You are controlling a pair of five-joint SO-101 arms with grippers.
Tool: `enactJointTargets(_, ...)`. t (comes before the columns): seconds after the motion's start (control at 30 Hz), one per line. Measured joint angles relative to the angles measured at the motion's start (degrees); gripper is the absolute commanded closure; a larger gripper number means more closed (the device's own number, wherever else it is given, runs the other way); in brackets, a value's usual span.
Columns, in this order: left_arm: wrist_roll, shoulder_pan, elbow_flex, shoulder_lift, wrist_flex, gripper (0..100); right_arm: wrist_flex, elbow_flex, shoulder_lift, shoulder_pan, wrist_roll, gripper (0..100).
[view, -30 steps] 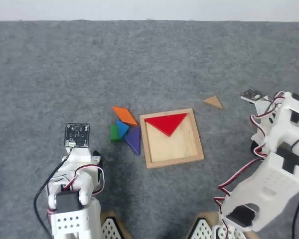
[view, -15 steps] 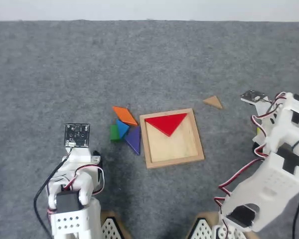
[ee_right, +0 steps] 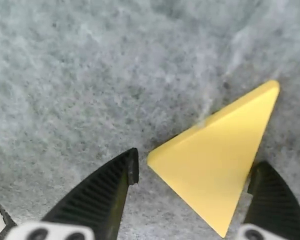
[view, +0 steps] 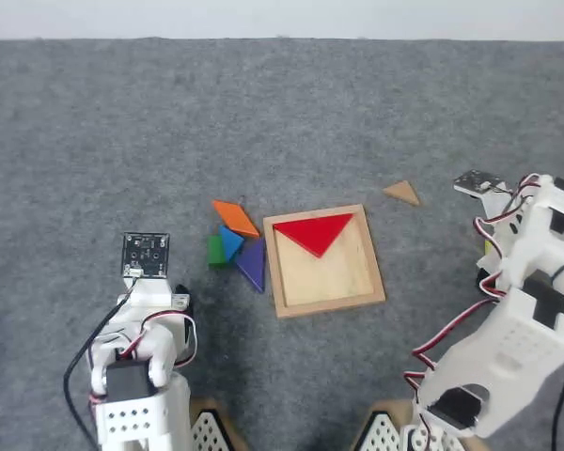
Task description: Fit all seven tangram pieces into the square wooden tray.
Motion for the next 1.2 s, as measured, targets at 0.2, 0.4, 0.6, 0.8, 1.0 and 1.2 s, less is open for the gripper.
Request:
enactJointTargets(0.2, 0.0, 0.0, 0.0, 0.0, 0.0, 90, -2.6, 0.2, 0.2, -0.3, -3.4, 64.8)
enactJointTargets(0.4, 0.0, 0.0, 0.0, 0.0, 0.0, 90, -3.0, 0.2, 0.2, -0.3, -4.0, 64.8)
enactJointTargets(0.6, 0.0, 0.0, 0.0, 0.0, 0.0, 90, -5.5, 3.0, -0.5, -0.3, -4.0, 64.8)
enactJointTargets(0.8, 0.0, 0.0, 0.0, 0.0, 0.0, 90, -5.8, 3.0, -0.5, -0.3, -4.0, 66.7)
enactJointTargets(1.0, 0.0, 0.0, 0.0, 0.0, 0.0, 90, -6.9, 3.0, -0.6, 0.4, -4.0, 78.7)
enactJointTargets(1.2, 0.0, 0.0, 0.0, 0.0, 0.0, 90, -7.9, 3.1, -0.6, 0.6, -4.0, 82.7)
